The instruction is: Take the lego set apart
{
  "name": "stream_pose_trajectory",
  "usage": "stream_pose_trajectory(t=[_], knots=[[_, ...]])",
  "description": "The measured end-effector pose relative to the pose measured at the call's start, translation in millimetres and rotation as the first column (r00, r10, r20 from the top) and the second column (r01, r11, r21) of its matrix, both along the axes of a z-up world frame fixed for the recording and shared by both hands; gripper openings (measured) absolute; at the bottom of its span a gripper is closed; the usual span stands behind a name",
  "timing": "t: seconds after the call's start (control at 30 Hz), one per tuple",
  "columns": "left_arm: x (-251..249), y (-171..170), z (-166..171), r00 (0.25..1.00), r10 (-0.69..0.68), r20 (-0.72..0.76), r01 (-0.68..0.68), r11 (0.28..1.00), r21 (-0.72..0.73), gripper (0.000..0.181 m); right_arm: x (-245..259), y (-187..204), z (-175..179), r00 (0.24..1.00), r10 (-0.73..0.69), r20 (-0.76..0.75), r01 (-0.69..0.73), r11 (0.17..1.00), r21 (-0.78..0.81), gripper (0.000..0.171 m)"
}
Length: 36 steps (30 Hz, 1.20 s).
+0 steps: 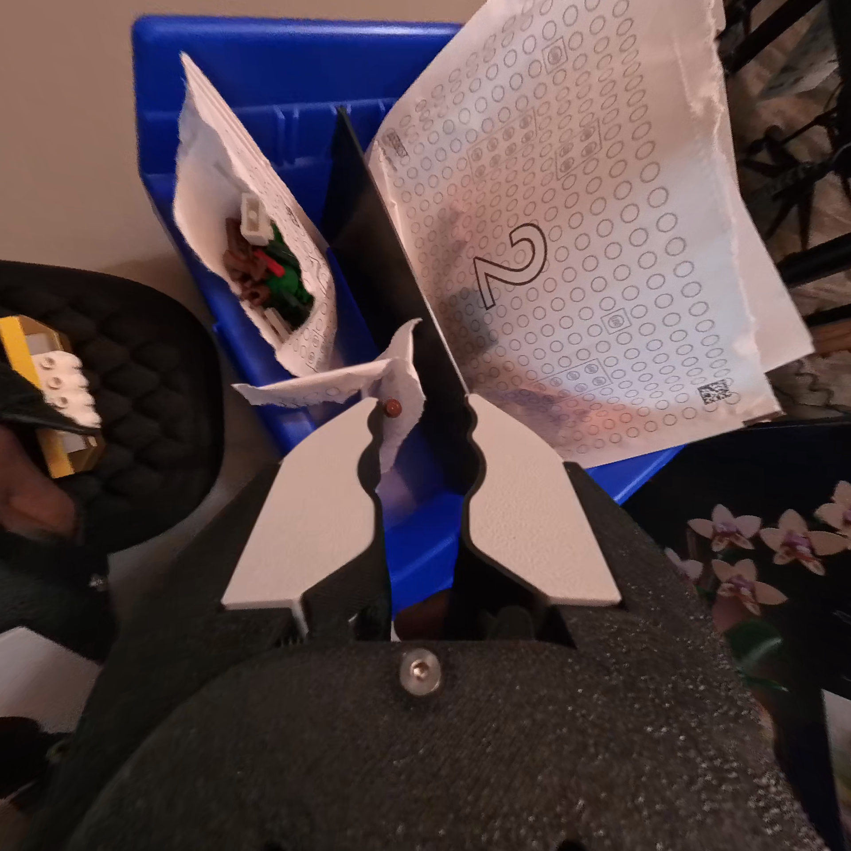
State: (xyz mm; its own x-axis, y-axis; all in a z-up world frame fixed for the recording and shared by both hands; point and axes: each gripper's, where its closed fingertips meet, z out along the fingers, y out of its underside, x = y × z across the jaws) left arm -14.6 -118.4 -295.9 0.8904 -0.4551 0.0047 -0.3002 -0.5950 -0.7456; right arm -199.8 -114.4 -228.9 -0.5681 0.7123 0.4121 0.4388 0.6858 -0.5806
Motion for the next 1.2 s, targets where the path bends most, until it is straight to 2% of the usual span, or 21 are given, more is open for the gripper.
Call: stream_pose_trajectory(t=[0.1, 0.3, 0.4, 0.63, 0.73, 0.83, 1.03, 1.07, 1.1, 1.13, 1.2], knots=[[0, 0, 0, 1.000, 0.000, -0.003, 0.000, 1.000, 0.001, 0.023, -6, 8, 3, 0.999, 0.006, -0.039, -0.002, 0.995, 0.100, 0.035], [0, 0, 0, 1.000, -0.002, -0.001, 0.002, 1.000, -0.001, 0.022, -7, 4, -5, 0.995, 0.061, 0.080, -0.070, 0.992, 0.109, 0.038], [1, 0, 0, 1.000, -0.002, 0.004, 0.002, 1.000, -0.003, 0.022, -13, 9, -4, 0.996, 0.057, 0.063, -0.066, 0.986, 0.155, 0.038], [1, -1, 0, 1.000, -0.002, 0.005, 0.002, 1.000, -0.003, 0.022, -13, 13, 14, 0.998, 0.062, 0.015, -0.064, 0.991, 0.118, 0.038], [0, -1, 0, 1.000, -0.002, 0.004, 0.002, 1.000, -0.003, 0.022, -8, 7, 11, 0.994, 0.106, 0.035, -0.108, 0.990, 0.088, 0.038], [0, -1, 0, 1.000, -0.002, 0.004, 0.002, 1.000, -0.003, 0.022, -8, 10, 6, 0.994, 0.104, 0.038, -0.108, 0.986, 0.129, 0.037], [0, -1, 0, 1.000, -0.002, 0.005, 0.002, 1.000, -0.003, 0.022, 5, 11, 23, 0.996, 0.092, 0.002, -0.092, 0.996, 0.004, 0.029], [0, -1, 0, 1.000, -0.002, 0.005, 0.002, 1.000, -0.003, 0.022, 9, 14, 26, 0.997, 0.077, 0.000, -0.077, 0.997, -0.011, 0.025], [0, -1, 0, 1.000, -0.002, 0.005, 0.002, 1.000, -0.003, 0.022, 14, 17, 31, 0.998, 0.061, -0.020, -0.062, 0.998, -0.023, 0.009], [0, -1, 0, 1.000, -0.002, 0.005, 0.002, 1.000, -0.004, 0.022, 19, 20, 37, 0.998, 0.049, -0.046, -0.051, 0.998, -0.042, 0.000], [0, -1, 0, 1.000, -0.002, 0.004, 0.002, 1.000, -0.004, 0.022, 35, 25, 44, 0.998, 0.012, -0.070, -0.018, 0.995, -0.096, 0.000]])
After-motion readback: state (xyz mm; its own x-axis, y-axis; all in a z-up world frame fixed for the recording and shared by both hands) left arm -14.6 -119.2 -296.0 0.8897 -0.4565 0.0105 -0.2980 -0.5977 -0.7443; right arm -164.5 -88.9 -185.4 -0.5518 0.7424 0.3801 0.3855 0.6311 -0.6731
